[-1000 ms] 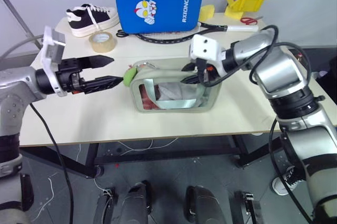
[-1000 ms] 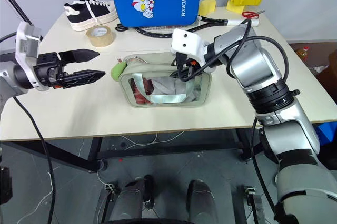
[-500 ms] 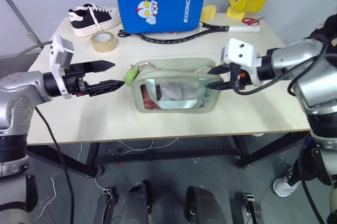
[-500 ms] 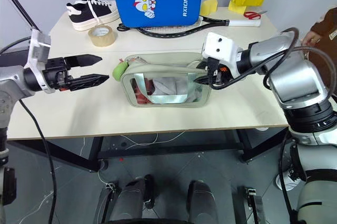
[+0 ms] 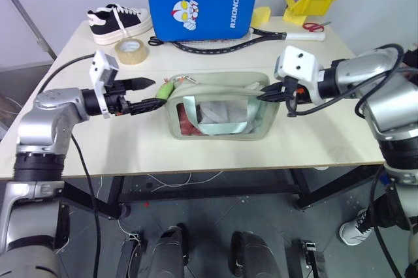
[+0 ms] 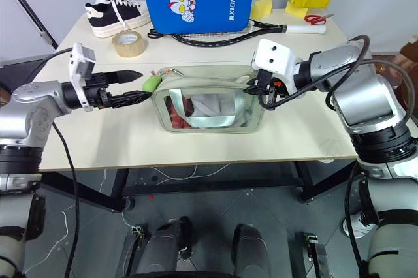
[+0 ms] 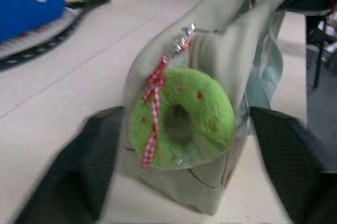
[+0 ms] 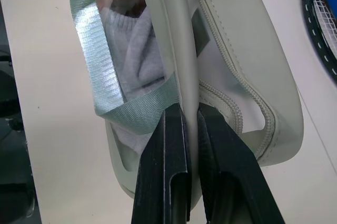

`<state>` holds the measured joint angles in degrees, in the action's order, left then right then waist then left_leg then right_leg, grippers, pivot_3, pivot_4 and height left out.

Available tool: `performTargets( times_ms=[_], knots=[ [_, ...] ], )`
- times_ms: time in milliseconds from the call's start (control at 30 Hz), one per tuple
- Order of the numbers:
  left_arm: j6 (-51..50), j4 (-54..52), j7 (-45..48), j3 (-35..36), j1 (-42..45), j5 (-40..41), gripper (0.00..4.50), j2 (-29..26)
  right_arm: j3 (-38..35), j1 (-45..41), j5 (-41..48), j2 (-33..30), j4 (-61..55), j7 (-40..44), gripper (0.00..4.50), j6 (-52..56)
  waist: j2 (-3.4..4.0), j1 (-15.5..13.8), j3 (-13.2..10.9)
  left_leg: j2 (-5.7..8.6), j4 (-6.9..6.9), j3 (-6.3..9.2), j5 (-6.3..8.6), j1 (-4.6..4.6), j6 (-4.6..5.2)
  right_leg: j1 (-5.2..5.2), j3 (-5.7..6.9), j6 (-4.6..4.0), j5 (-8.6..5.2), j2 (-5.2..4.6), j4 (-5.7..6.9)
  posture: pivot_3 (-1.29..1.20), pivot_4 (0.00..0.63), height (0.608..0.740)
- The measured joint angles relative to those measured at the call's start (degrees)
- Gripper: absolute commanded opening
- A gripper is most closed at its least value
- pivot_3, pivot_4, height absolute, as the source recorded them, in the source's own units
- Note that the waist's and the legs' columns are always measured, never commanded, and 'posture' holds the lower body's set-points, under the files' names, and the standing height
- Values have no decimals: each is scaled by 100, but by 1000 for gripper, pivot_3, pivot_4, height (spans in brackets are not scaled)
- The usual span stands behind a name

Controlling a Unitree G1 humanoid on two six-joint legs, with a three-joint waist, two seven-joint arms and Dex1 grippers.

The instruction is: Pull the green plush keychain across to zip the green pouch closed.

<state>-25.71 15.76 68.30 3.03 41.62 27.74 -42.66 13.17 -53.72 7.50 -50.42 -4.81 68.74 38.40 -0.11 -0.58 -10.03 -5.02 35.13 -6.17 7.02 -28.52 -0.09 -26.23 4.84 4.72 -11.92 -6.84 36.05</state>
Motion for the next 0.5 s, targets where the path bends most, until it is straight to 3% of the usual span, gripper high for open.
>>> performTargets(
  times_ms=[167, 500],
  knots=[
    [33, 106, 146, -1, 42, -34, 30, 24, 0, 0, 10, -5, 0, -45, 0, 14, 0, -5, 0, 0, 3, 2, -1, 0, 0, -2, 0, 0, 0, 1, 7, 0, 150, 723],
    [-615, -140, 109, 322, 620, 463, 8, 70, -31, 55, 70, -16, -46, -144, 0, 108, -2, -14, -1, 0, 8, 4, -1, -1, 0, 4, 0, 0, 0, 0, 6, 0, 150, 723]
  ],
)
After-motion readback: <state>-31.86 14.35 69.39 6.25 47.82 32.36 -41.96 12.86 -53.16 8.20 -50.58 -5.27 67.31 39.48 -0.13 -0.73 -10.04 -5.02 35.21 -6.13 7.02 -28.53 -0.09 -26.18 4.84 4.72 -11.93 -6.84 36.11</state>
